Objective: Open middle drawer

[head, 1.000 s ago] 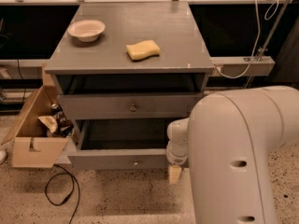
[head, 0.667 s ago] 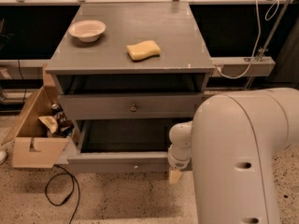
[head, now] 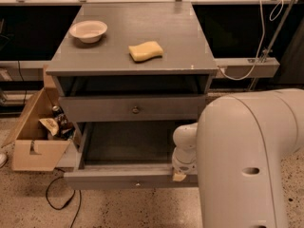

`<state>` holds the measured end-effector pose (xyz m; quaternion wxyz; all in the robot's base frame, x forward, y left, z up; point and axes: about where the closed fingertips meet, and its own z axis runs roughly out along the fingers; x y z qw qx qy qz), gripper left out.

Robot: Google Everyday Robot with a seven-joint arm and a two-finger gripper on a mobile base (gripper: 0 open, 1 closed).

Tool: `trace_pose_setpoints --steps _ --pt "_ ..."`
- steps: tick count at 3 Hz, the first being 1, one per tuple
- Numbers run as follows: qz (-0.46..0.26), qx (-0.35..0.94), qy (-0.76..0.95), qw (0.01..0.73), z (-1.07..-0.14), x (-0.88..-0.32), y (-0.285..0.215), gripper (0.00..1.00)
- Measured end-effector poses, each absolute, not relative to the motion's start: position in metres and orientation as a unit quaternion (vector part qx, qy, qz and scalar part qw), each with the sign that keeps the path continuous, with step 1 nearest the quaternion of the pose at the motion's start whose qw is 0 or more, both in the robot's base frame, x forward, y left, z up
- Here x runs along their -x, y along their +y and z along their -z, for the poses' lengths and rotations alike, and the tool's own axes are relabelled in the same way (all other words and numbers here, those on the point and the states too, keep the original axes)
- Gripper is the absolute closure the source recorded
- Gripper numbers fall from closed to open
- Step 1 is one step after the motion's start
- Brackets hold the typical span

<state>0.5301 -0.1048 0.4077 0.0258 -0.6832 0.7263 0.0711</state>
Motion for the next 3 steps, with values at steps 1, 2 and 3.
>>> trace_pose_setpoints --steps 1,2,3 --pt "-0.070 0.669 0.739 0.040 -0.4140 -0.5257 -0.1069 0.99" --pt "-0.070 0.669 0.739 0.041 -0.4140 -0.5257 -0.1069 0.77" --pt "-0.071 0.675 0.732 0.057 -0.4203 -0.5295 -0.1066 0.45"
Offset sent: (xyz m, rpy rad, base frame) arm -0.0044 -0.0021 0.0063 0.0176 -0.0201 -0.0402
